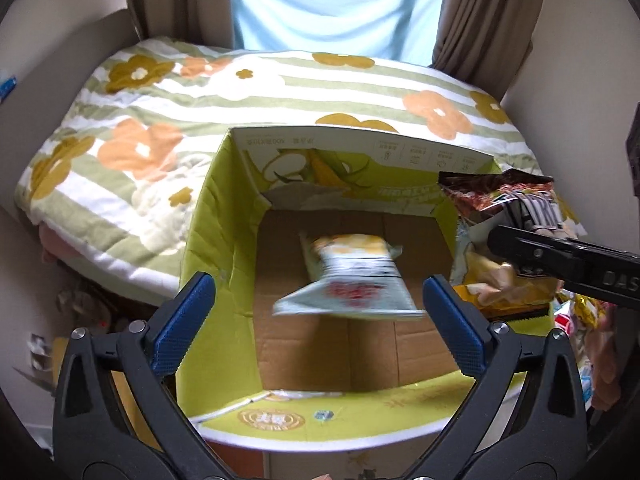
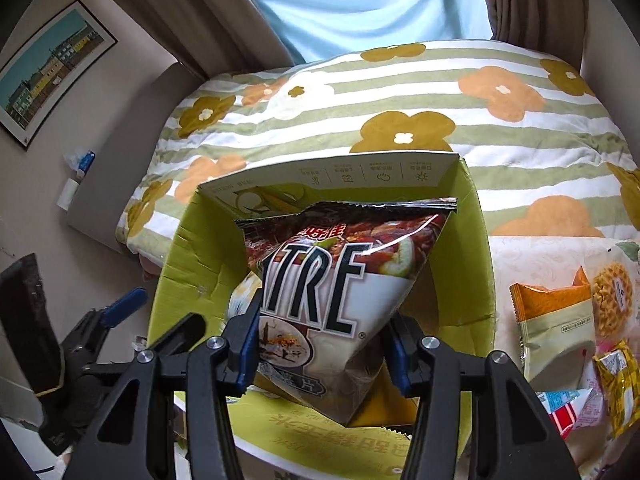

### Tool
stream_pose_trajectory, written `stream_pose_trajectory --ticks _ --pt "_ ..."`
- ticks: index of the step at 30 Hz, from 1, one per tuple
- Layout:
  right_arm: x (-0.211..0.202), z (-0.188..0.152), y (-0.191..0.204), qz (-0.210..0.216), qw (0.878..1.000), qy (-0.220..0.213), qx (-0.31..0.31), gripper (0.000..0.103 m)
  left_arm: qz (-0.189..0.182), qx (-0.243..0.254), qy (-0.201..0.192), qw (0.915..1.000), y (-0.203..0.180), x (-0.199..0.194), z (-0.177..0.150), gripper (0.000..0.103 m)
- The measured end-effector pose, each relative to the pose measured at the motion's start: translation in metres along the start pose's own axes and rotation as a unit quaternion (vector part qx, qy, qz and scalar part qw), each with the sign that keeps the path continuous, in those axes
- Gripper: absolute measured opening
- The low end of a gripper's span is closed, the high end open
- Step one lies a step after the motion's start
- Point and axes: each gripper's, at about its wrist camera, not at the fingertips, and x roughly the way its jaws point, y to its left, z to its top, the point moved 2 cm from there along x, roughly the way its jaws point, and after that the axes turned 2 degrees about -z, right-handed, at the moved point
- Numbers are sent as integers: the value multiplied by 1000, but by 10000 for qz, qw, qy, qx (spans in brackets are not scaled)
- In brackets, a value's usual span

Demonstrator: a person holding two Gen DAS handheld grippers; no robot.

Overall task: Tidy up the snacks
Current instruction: 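Carry both bags over the yellow box and open both tools to drop them, then move both tools back over the snack pile on the table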

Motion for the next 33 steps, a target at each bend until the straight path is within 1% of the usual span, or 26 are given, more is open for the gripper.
stream_pose_trajectory --ticks 4,8,10,11,12,13,14,16,18,22,24,27,31,33 --pt "13 -2 2 12 9997 218 -122 48 -26 -253 0 9997 10 -10 -10 103" --pt "22 0 6 -12 9987 382 -324 48 -18 -447 -91 9990 17 -22 -15 103" --pt "28 0 10 -140 9975 518 -450 54 32 -478 -135 9988 20 -27 -17 103" --pt "31 0 12 -271 9966 558 -536 67 42 -491 -141 9987 21 -28 -16 103" --pt "32 -2 13 -414 9956 570 -612 86 12 -516 -158 9985 22 -31 -17 103" --pt "32 -5 15 -473 9950 544 -692 94 -51 -554 -184 9983 23 -33 -18 103" --pt "31 -8 18 -442 9948 494 -778 98 -113 -598 -209 9979 23 -37 -20 103" --pt "29 -17 21 -477 9937 409 -927 99 -155 -663 -227 9974 24 -42 -25 103" --pt "28 -23 23 -450 9931 429 -994 99 -159 -691 -216 9972 24 -46 -29 102" --pt "27 -31 20 -472 9932 598 -883 99 -145 -683 -233 9973 23 -53 -34 103" --pt "21 -33 22 -455 9938 586 -823 99 -148 -671 -294 9972 22 -59 -36 102" --pt "5 -35 22 -416 9953 459 -738 99 -205 -646 -387 9970 19 -70 -37 103" --pt "-23 -41 24 -436 9958 94 -799 99 -289 -544 -465 9970 10 -80 -40 102" --pt "-35 -44 23 -476 9954 -16 -827 99 -355 -454 -491 9971 3 -84 -42 103"
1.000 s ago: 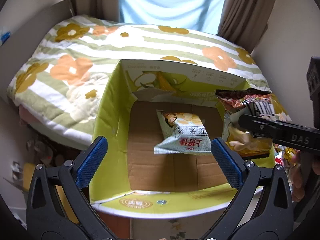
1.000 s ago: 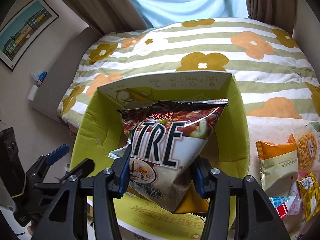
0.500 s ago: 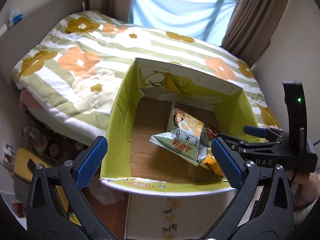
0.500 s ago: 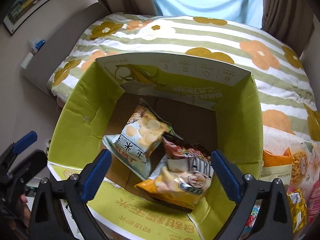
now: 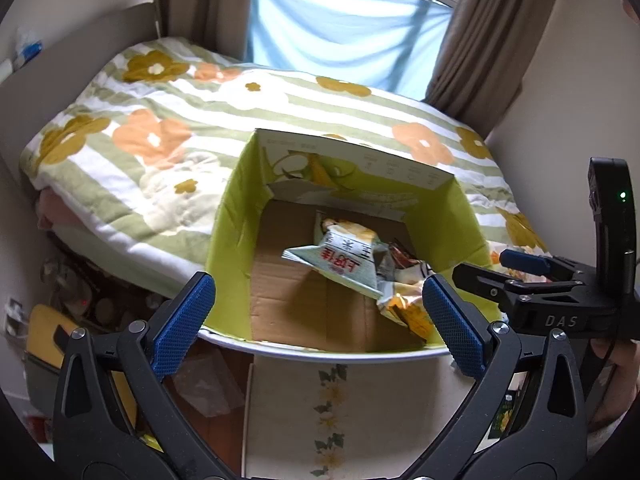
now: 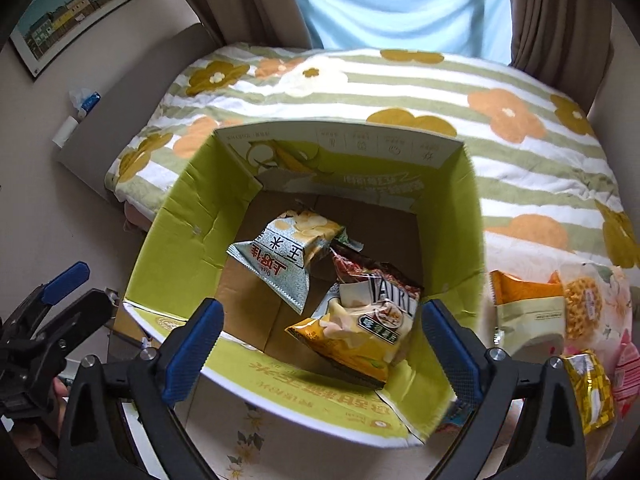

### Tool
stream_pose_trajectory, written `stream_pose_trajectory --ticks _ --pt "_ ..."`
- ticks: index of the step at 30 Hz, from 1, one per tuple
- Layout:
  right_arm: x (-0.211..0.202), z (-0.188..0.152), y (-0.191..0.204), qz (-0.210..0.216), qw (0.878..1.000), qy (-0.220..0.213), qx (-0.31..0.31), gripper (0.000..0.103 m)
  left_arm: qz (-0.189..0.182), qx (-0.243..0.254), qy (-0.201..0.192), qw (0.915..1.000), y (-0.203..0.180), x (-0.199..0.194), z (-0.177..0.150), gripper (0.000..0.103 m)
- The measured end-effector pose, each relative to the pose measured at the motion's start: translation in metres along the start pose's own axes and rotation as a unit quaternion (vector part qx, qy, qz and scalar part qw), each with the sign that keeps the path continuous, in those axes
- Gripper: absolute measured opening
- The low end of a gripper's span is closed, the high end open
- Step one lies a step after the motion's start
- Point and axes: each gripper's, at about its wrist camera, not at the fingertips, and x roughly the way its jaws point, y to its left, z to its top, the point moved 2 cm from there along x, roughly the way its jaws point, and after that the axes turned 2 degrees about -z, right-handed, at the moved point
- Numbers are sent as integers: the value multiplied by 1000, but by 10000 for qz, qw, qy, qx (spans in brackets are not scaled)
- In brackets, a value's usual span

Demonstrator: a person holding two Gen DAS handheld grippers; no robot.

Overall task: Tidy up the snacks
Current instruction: 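Move both tools back over the snack pile on the table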

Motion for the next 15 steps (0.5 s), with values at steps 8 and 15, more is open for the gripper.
stream_pose_trajectory --ticks 8,15 --pt "-57 -24 -29 -299 9988 -371 66 99 -377 408 -52 9984 -41 -13 -15 103" --pt "-111 -53 -86 -681 9951 -615 361 99 -632 721 -169 9953 -91 -25 -26 103"
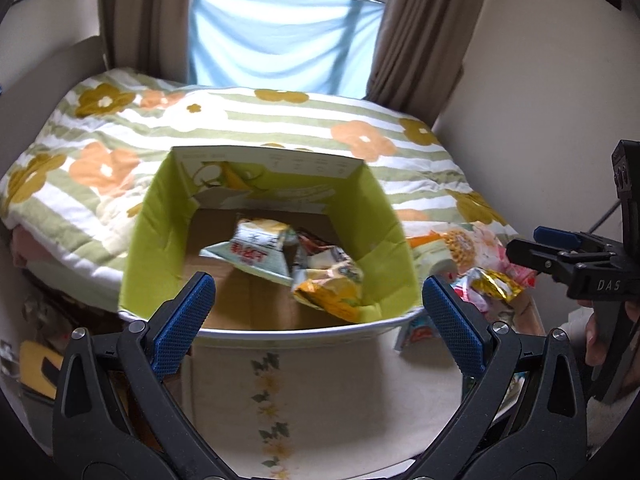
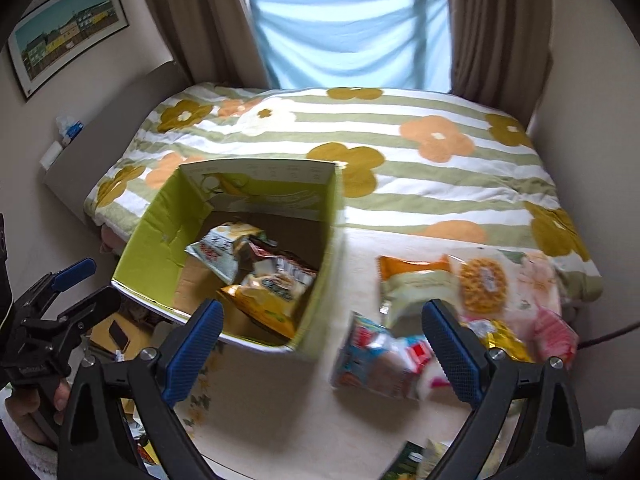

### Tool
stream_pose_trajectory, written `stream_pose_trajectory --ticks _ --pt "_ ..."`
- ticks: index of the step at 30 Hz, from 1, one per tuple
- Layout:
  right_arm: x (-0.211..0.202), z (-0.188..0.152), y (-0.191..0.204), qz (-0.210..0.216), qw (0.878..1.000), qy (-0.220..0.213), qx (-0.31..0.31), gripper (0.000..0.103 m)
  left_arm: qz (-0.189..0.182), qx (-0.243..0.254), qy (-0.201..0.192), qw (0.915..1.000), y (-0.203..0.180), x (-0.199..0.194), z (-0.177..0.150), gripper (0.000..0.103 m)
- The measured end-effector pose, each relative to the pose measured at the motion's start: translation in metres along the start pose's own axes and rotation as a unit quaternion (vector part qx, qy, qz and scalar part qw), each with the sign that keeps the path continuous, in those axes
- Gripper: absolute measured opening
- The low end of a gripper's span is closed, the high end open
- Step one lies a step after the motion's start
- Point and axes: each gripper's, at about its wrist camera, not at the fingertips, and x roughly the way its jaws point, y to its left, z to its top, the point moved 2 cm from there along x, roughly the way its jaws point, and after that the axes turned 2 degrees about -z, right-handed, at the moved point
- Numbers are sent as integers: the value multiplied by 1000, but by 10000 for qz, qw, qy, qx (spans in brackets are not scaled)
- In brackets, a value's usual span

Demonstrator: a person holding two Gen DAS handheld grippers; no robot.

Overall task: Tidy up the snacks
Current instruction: 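Move both tools back over the snack pile on the table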

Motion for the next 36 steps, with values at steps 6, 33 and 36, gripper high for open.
stream_pose_trajectory --ticks 6,33,36 --pt "-36 -26 -60 -192 9994 -100 252 99 -258 410 57 9988 -74 9 -13 103" --pt "-38 -213 -260 -876 9645 719 2387 98 -1585 3568 2205 8938 -348 144 -172 102" --pt "-26 -225 -259 -921 9581 762 2604 96 -1482 3899 2315 8789 -350 161 -182 102"
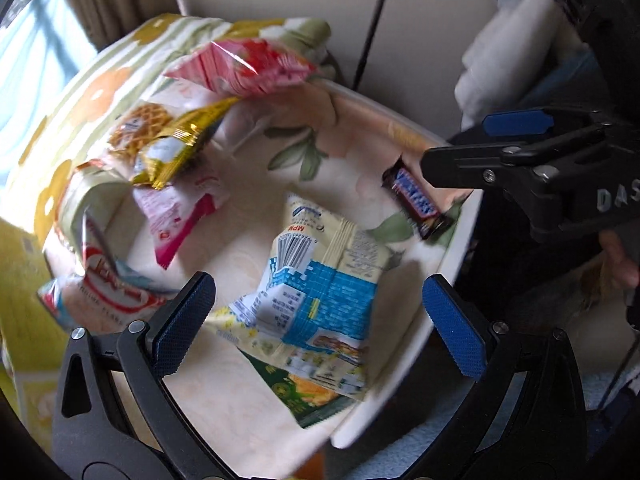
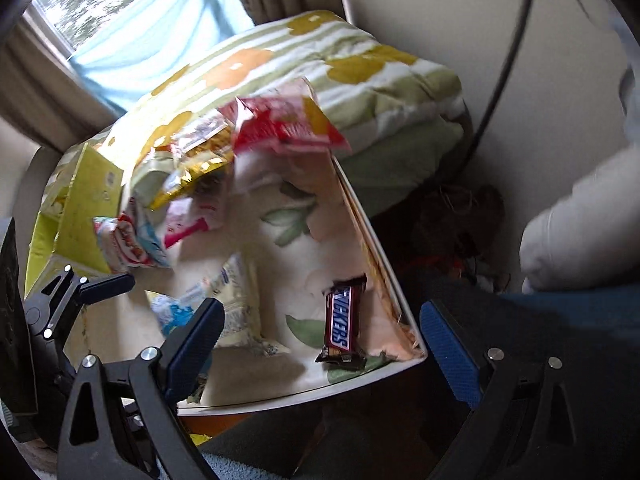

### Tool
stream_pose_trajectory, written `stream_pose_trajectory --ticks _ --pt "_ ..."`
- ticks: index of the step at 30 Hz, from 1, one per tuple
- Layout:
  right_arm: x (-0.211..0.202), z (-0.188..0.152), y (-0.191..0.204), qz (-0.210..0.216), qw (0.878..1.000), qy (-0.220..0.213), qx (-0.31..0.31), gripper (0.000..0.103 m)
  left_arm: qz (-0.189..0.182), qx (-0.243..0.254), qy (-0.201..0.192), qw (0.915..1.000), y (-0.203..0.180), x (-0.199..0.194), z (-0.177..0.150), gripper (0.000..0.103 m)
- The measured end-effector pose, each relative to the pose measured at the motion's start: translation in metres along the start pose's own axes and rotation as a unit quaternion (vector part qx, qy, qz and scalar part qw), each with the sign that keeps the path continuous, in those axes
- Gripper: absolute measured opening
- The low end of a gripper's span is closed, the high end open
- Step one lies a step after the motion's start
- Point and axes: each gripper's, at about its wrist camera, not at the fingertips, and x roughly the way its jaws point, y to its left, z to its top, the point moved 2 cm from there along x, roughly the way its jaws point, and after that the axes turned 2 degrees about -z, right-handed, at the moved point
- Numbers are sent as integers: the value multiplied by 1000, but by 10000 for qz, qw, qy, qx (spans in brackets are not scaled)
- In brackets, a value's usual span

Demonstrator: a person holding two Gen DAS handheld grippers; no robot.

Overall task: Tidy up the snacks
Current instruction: 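Move both tools back over the snack pile on the table, then grasp the blue-and-white bag with the left tool while the right tool grasps the Snickers bar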

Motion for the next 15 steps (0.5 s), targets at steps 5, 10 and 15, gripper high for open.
stream_pose_trajectory --ticks 5,10,15 --pt "22 -13 1 -267 9994 121 187 92 -83 255 299 9992 5 31 -3 102" --pt "37 -18 -2 -387 9983 203 373 84 -269 412 483 9976 10 52 -5 102" --pt "48 -19 -2 -484 9976 302 396 74 -469 492 598 9959 14 60 -5 83"
